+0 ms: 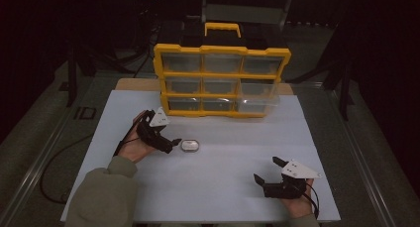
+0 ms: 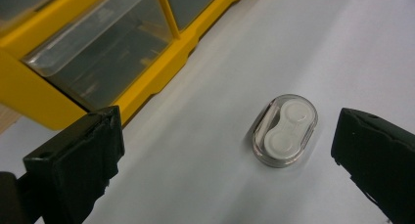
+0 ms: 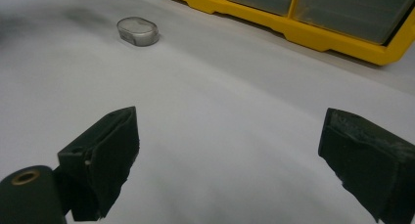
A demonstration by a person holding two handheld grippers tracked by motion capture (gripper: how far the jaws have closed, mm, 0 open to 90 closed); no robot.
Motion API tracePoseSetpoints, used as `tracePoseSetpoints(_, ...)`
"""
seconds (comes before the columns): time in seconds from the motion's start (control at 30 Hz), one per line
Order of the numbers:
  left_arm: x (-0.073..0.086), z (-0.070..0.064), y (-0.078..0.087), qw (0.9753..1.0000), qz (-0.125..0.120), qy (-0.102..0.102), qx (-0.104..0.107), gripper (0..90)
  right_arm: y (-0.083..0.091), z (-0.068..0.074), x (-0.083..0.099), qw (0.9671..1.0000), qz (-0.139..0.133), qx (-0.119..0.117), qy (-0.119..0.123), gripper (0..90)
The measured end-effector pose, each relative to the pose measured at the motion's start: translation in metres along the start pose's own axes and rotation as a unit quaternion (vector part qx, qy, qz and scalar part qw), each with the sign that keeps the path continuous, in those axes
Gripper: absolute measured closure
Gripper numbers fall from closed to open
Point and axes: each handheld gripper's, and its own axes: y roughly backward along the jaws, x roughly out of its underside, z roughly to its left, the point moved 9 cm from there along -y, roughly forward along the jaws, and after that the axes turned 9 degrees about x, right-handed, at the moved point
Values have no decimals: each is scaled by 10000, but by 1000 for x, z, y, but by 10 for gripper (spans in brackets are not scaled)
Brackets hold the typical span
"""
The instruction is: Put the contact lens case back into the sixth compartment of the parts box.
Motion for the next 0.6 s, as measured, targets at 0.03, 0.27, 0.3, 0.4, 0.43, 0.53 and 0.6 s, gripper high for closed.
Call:
tracePoseSetpoints(0.03, 0, 0, -2, 10000, 28, -11, 6, 0, 0, 0, 0, 10000, 0, 1, 1, 79)
tracePoseSetpoints(0.27, -1, -1, -15, 9998, 168, 12, 125, 0, 0, 0, 0, 10000, 0, 1, 1, 79)
tracePoseSetpoints(0.3, -2, -1, -17, 9997, 193, -2, 143, 0, 0, 0, 0, 10000, -5, 4, 7, 79)
tracePoseSetpoints(0.4, -2, -3, -23, 9994, 255, 10, 214, 0, 0, 0, 0, 10000, 0, 0, 6, 80)
tracePoseSetpoints(0.43, -2, -3, -25, 9993, 300, 6, 240, 0, 0, 0, 0, 10000, -2, 0, 6, 79)
tracePoseSetpoints(0.53, -1, -4, -31, 9987, 412, 19, 306, 0, 0, -1, 0, 10000, -3, -5, 16, 80)
tracePoseSetpoints(0.6, 0, -4, -35, 9984, 467, 48, 330, 0, 0, -1, 0, 10000, 2, 0, 17, 79)
